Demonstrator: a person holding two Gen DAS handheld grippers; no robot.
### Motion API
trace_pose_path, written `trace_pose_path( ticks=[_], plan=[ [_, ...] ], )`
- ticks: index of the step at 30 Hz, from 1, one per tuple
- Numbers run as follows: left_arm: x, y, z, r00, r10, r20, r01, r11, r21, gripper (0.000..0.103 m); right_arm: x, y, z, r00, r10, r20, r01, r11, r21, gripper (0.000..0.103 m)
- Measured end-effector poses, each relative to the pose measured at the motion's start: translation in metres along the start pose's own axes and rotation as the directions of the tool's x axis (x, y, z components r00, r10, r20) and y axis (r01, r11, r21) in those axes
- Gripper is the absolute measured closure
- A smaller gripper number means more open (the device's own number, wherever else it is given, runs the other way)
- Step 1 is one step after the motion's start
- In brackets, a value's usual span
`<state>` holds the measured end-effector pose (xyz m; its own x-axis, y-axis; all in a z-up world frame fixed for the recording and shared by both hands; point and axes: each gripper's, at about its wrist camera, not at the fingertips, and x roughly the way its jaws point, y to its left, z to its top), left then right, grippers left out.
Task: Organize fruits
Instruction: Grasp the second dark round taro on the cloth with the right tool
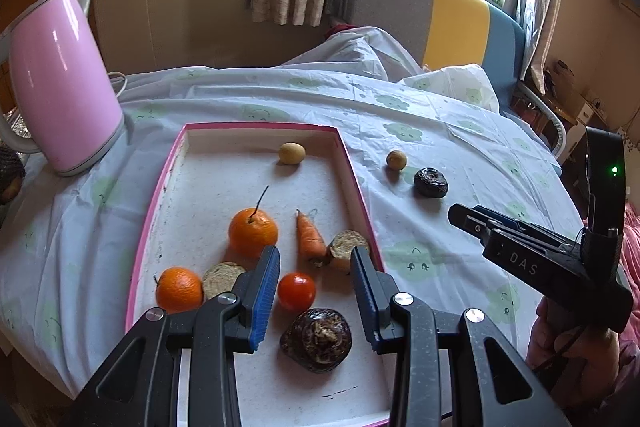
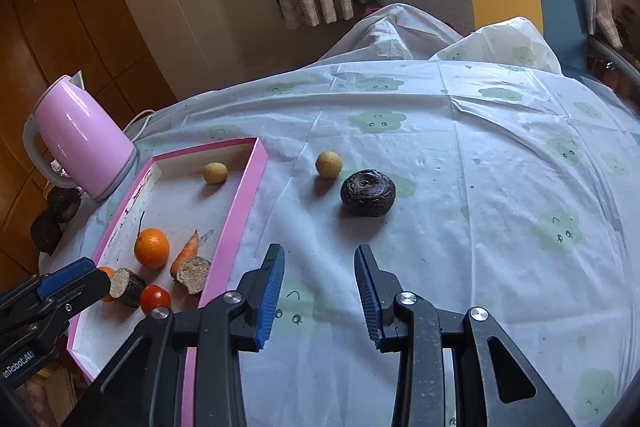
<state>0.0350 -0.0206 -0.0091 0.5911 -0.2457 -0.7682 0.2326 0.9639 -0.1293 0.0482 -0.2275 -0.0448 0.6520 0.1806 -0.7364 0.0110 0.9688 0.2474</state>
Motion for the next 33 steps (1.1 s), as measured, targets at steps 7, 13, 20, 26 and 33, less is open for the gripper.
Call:
trace_pose_path(
  ticks=[7,13,20,26,33],
  plan=[
    [0.011,-0.010,0.006,1.000,-0.017,-0.015,0.017,1.000,0.014,0.066,0.004,-0.011,0.003,1.000,-0.025,0.001,0.025,1.000,0.015,0.058],
    [0.022,-0.016,0.013,0.999,-0.029,-0.029,0.030,0.999,0.022,0.066,0.012,-0.018,0.008,0.999,-0.040,-0.009,0.040,0.999,0.019,0.058],
    [0.034,-0.022,0.020,0.998,-0.040,-0.045,0.041,0.999,0.025,0.066,0.025,-0.022,0.019,0.999,-0.043,-0.012,0.043,0.999,0.006,0.049],
    [0.045,-0.024,0.025,0.997,-0.044,-0.060,0.046,0.999,0.027,0.066,0.042,-0.019,0.029,0.999,-0.037,-0.023,0.036,0.999,-0.023,0.044],
    [0.057,-0.025,0.030,0.996,-0.045,-0.080,0.047,0.999,0.025,0.066,0.061,-0.016,0.035,0.998,-0.040,-0.041,0.038,0.998,-0.057,0.042]
  ],
)
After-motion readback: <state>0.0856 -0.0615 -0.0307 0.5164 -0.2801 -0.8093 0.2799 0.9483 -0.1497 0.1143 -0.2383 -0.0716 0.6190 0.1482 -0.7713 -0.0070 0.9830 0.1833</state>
